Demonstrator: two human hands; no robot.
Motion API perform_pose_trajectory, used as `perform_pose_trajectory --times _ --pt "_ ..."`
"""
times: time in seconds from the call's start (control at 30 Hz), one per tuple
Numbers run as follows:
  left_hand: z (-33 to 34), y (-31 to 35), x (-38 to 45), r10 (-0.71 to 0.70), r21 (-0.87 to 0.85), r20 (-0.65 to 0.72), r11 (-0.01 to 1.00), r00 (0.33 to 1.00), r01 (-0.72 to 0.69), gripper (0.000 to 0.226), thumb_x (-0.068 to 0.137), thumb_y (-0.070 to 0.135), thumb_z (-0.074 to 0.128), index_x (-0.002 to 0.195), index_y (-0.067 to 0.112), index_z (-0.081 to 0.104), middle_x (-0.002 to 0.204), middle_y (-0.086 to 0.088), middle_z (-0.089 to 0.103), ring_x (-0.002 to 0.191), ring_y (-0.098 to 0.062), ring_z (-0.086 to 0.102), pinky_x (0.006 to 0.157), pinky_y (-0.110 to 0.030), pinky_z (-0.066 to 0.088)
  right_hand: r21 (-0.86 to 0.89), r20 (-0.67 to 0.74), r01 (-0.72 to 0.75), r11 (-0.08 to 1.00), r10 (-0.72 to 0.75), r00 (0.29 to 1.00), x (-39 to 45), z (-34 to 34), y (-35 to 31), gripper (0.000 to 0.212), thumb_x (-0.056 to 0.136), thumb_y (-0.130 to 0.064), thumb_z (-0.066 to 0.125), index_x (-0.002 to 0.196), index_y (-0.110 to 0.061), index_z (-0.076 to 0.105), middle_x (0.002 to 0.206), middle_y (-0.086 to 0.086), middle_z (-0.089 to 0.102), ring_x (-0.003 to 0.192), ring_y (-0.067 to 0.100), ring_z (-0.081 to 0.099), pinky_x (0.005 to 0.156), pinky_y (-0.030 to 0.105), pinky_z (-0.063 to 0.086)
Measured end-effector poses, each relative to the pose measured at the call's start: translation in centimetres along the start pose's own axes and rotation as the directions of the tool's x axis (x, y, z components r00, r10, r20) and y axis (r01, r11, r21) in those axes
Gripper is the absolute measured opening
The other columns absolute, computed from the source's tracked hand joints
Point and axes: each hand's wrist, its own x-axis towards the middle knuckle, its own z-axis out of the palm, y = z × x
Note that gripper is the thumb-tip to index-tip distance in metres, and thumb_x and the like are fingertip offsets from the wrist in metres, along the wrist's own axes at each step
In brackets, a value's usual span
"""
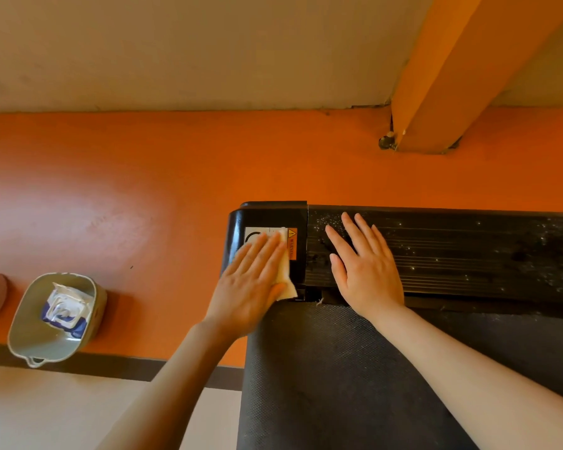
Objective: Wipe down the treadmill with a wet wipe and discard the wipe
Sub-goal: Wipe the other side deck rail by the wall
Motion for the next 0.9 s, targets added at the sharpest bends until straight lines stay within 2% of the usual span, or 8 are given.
perform_pose_trajectory --times 0.13,0.23,0.3,0.4,0.57,0.73,0.83,0.9 --pt "-0.1 -1.7 -0.5 -0.290 -0.342 0.033 0.896 0.956 0.284 0.066 0.100 0.058 0.012 0.154 0.024 -0.003 0.161 0.007 -0.013 0.147 -0.005 -0.017 0.121 -0.026 -0.004 -0.019 -0.012 -0.002 1.000 0.002 1.000 0.1 0.2 -0.1 0.052 0.100 -0.039 0.029 0.144 -0.020 0.050 0.153 0.013 0.041 0.144 0.032 0.033 0.117 0.046 0.025" --pt "-0.5 -2.8 2.3 -0.391 -0.478 0.089 0.790 0.916 0.383 0.068 0.101 0.058 0.017 0.156 0.025 -0.008 0.160 0.009 -0.018 0.147 -0.006 -0.018 0.120 -0.030 0.000 -0.019 -0.019 -0.003 1.000 0.003 1.000 0.0 0.2 0.0 0.052 0.100 -0.039 0.029 0.143 -0.020 0.050 0.153 0.013 0.042 0.144 0.032 0.034 0.116 0.048 0.027" --pt "-0.9 -3.5 4.7 -0.374 -0.394 0.084 0.839 0.924 0.375 0.065 0.103 0.054 0.017 0.157 0.024 -0.002 0.162 0.007 -0.011 0.149 -0.011 -0.014 0.118 -0.032 0.000 -0.014 -0.018 -0.002 1.000 0.002 1.000 0.0 0.3 0.0 0.052 0.100 -0.039 0.029 0.144 -0.020 0.050 0.153 0.013 0.041 0.144 0.031 0.033 0.116 0.049 0.029" --pt "-2.0 -2.6 7.7 -0.154 -0.184 0.037 0.970 0.987 0.158 0.063 0.101 0.046 0.017 0.155 0.016 0.019 0.162 -0.003 0.020 0.150 -0.021 0.010 0.118 -0.035 0.000 -0.008 -0.012 0.008 1.000 -0.008 1.000 0.0 0.2 0.1 0.051 0.101 -0.038 0.028 0.145 -0.020 0.047 0.154 0.012 0.039 0.146 0.030 0.031 0.117 0.049 0.029" --pt "-2.6 -0.5 10.0 0.057 -0.171 -0.003 0.984 0.998 -0.057 0.051 0.105 0.033 0.035 0.152 0.012 0.030 0.156 -0.006 0.035 0.144 -0.023 0.029 0.116 -0.029 0.012 -0.008 -0.008 0.014 1.000 -0.014 1.000 -0.1 0.2 0.2 0.050 0.102 -0.038 0.029 0.147 -0.021 0.045 0.156 0.011 0.037 0.147 0.028 0.028 0.118 0.047 0.026" --pt "-1.6 -4.6 7.4 -0.064 -0.158 -0.004 0.985 0.998 0.062 0.066 0.099 0.056 0.016 0.149 0.017 0.036 0.150 -0.003 0.043 0.141 -0.022 0.035 0.117 -0.037 0.013 -0.021 -0.004 0.001 1.000 -0.001 1.000 -0.1 0.2 0.2 0.051 0.102 -0.039 0.028 0.146 -0.022 0.045 0.155 0.011 0.038 0.146 0.028 0.029 0.118 0.046 0.026" --pt "-0.8 -4.8 6.6 -0.178 -0.173 0.013 0.969 0.984 0.178 0.069 0.097 0.062 0.008 0.153 0.027 0.025 0.158 0.005 0.030 0.149 -0.019 0.015 0.120 -0.046 0.001 -0.026 -0.003 -0.003 1.000 0.003 1.000 0.0 0.1 0.0 0.051 0.101 -0.039 0.027 0.145 -0.022 0.047 0.154 0.011 0.040 0.146 0.029 0.031 0.117 0.046 0.026" --pt "-0.5 -3.6 6.9 -0.219 -0.210 0.015 0.953 0.976 0.218 0.067 0.096 0.060 0.008 0.155 0.031 0.018 0.163 0.007 0.012 0.151 -0.016 -0.005 0.121 -0.042 -0.006 -0.016 0.001 -0.004 1.000 0.004 1.000 0.0 0.0 0.0 0.051 0.101 -0.039 0.027 0.145 -0.022 0.047 0.154 0.011 0.040 0.146 0.029 0.031 0.118 0.047 0.027"
